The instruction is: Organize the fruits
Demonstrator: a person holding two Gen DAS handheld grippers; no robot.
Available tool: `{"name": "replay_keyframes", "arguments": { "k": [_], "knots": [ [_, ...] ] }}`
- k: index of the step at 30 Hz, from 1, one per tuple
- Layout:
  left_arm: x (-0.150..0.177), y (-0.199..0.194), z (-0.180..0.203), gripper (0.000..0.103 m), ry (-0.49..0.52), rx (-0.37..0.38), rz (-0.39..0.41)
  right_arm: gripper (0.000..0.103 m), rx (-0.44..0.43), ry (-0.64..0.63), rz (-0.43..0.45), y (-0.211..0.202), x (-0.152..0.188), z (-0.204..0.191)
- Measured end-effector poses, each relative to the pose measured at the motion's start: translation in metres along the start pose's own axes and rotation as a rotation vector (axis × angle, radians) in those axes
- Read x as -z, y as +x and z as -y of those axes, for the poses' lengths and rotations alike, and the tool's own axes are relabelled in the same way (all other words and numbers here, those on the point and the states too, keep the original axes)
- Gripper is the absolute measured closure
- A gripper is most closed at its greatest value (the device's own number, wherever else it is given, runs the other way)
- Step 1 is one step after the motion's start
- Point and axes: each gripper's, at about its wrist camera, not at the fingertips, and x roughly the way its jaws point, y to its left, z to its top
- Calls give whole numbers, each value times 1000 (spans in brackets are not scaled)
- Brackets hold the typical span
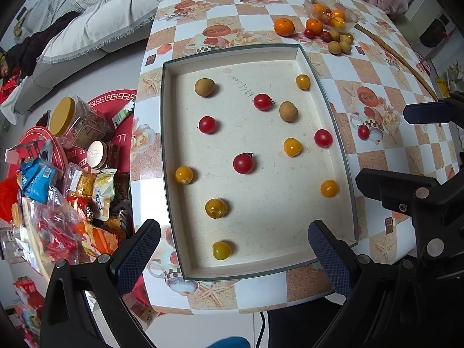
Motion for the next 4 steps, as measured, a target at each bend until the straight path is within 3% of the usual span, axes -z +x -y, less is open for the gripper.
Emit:
{"name": "replay_keyframes", "arguments": {
  "k": [4],
  "knots": [
    [0, -2, 1, 1, 10, 9, 10, 0, 0, 3, 1, 2, -1, 1]
  ]
}}
